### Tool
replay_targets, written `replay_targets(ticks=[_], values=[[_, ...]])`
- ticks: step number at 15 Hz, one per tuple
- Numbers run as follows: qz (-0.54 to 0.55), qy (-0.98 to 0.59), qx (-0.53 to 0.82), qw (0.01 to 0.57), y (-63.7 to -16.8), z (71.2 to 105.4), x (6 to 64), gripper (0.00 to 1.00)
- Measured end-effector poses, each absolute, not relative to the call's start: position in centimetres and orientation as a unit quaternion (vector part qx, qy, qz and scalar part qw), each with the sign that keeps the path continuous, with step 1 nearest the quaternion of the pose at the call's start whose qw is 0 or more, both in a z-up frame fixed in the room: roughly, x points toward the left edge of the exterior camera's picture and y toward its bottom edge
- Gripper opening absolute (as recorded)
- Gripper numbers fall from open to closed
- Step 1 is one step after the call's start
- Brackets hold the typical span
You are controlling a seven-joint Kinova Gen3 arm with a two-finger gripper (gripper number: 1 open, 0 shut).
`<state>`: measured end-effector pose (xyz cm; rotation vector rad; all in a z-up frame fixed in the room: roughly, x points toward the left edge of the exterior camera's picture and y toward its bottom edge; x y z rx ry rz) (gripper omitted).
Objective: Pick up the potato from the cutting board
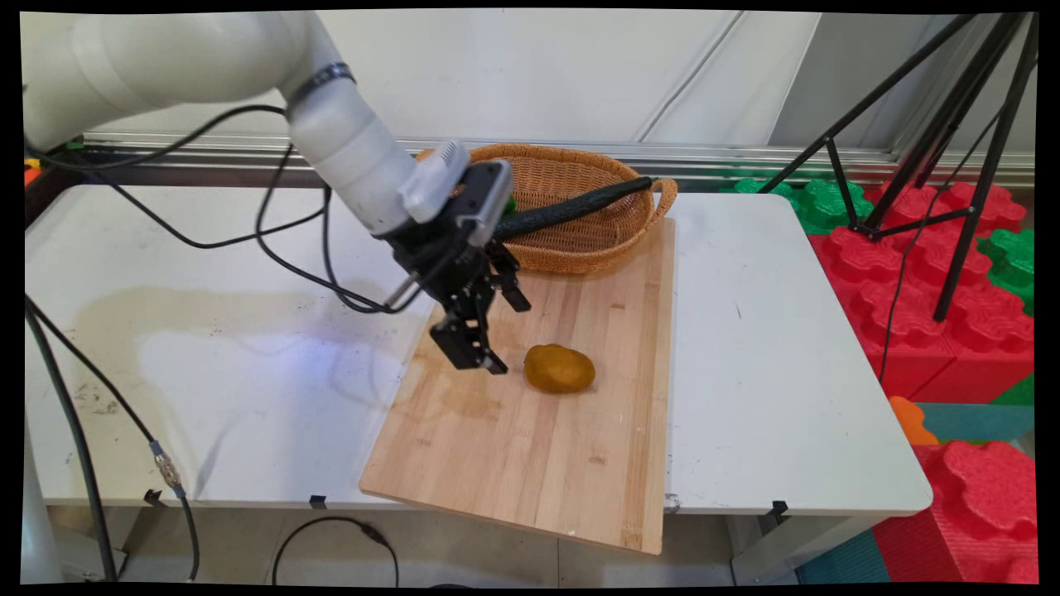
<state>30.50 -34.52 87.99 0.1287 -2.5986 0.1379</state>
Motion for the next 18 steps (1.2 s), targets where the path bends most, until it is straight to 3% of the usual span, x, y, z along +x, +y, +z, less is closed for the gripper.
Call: replay_targets(ticks=[18], values=[[0.062, -0.971, 0.054, 0.226, -37.3, 81.3, 24.7, 1.00]])
